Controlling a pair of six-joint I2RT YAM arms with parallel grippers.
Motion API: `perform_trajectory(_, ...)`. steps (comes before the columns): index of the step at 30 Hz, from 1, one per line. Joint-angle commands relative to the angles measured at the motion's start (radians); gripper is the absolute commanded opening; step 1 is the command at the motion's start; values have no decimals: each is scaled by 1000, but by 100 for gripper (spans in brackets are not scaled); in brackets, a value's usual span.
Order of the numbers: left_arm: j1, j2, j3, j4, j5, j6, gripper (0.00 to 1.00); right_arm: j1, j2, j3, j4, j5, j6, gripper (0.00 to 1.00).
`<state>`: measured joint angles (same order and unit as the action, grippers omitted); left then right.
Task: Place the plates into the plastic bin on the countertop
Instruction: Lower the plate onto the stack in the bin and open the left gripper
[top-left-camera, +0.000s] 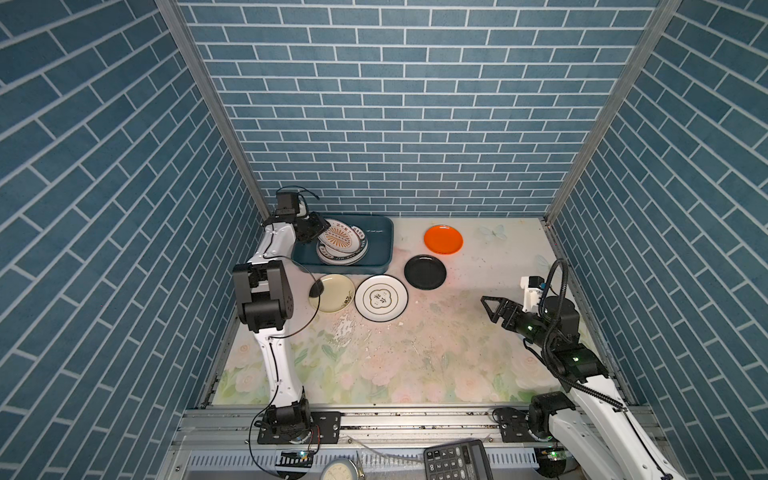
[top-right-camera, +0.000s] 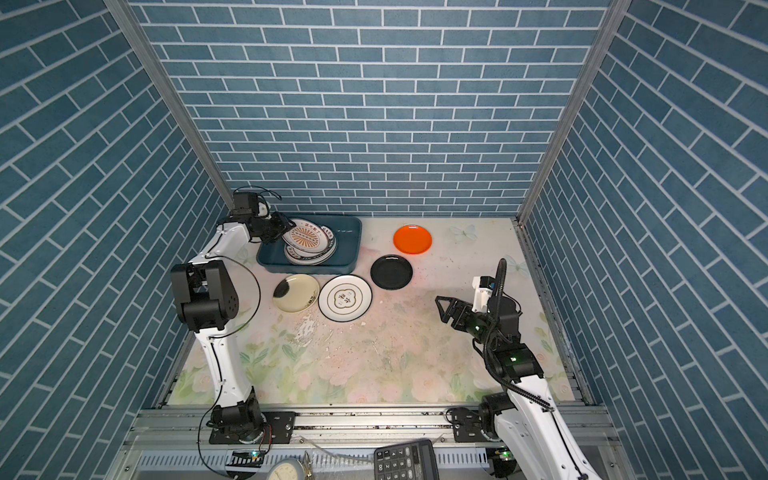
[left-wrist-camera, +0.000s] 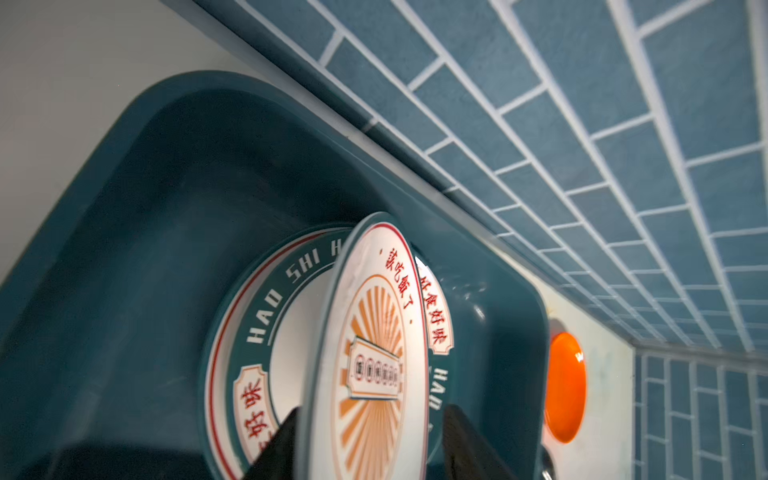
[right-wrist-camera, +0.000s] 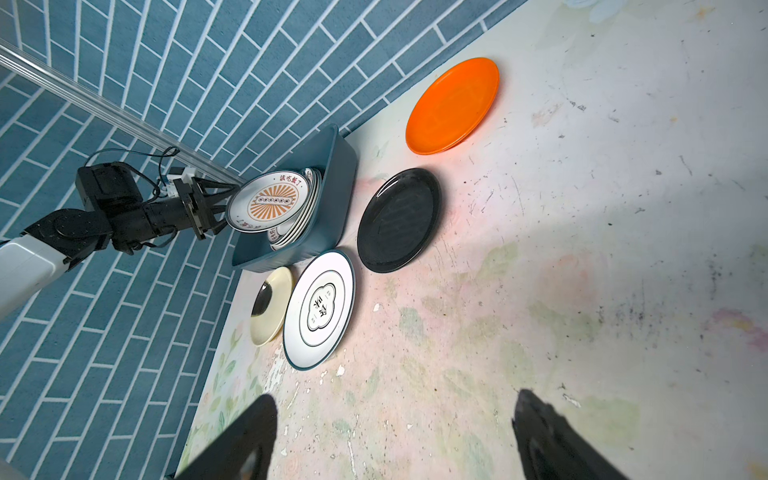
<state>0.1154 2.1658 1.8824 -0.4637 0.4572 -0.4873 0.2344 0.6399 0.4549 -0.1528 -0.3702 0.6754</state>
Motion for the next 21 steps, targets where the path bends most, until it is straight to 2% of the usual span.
perform_trajectory(1, 1, 9, 29, -53, 25, 73, 79, -3, 1, -12, 36, 4, -4, 89)
perform_trajectory(2, 0, 6, 33, -64, 21, 85, 96, -3, 3, -12, 39, 2, -1, 89)
perform_trajectory(3, -3, 3, 38, -73, 16, 96, 99, -3, 4, -12, 42, 0, 3, 89)
perform_trajectory(6, -11, -10, 65, -131, -23, 140, 100, -3, 12, -9, 46, -12, 14, 89)
perform_trajectory(9, -24, -36, 104, -228, -163, 173, 99, -1, 14, -9, 35, -20, 27, 89)
perform_trajectory(12, -48, -95, 79, -221, -215, 244, 100, -3, 12, -12, 19, -29, 39, 89)
perform_trajectory(18, -60, -122, 80, -253, -222, 233, 99, -3, -1, -29, 3, -47, 79, 89)
perform_trajectory(21, -76, -207, -25, -173, -213, 204, 99, -3, -22, -32, -17, -55, 94, 89)
